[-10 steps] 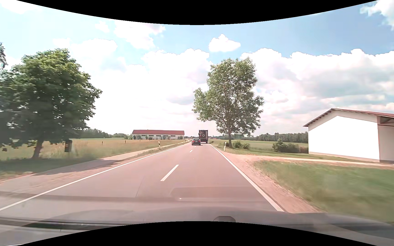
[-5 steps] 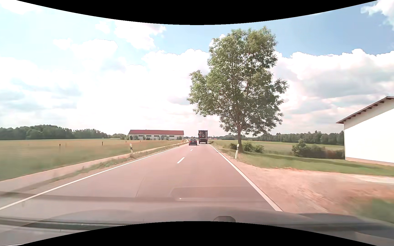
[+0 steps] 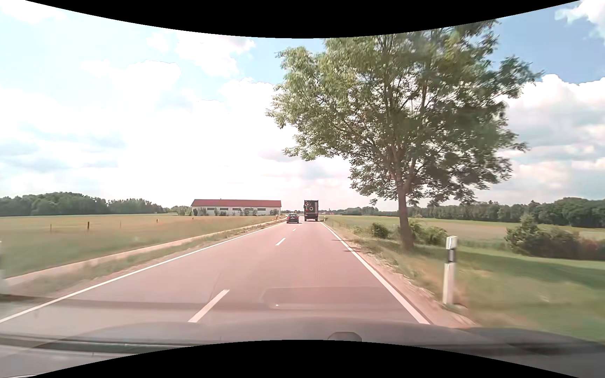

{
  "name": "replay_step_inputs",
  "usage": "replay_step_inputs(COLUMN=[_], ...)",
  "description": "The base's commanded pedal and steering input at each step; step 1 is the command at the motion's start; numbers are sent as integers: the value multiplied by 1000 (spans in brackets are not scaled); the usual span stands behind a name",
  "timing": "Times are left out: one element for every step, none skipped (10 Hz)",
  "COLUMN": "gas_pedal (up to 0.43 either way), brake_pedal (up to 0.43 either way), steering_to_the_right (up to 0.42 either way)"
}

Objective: Follow the waypoints while adhering to traffic rules and regulations

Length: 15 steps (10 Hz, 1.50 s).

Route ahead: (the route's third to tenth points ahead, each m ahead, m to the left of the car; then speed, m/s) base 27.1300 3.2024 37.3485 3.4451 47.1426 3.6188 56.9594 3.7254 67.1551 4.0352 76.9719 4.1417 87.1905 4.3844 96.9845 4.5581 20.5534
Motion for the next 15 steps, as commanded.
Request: replay_step_inputs(gas_pedal=[689, 701, 701, 701, 701, 701, 701, 701, 701, 701, 701, 701, 701, 701, 701], brake_pedal=[0, 0, 0, 0, 0, 0, 0, 0, 0, 0, 0, 0, 0, 0, 0], steering_to_the_right=[-4, -4, -4, -4, -4, -4, -4, -4, -5, -5, -5, -5, -5, -5, -5])
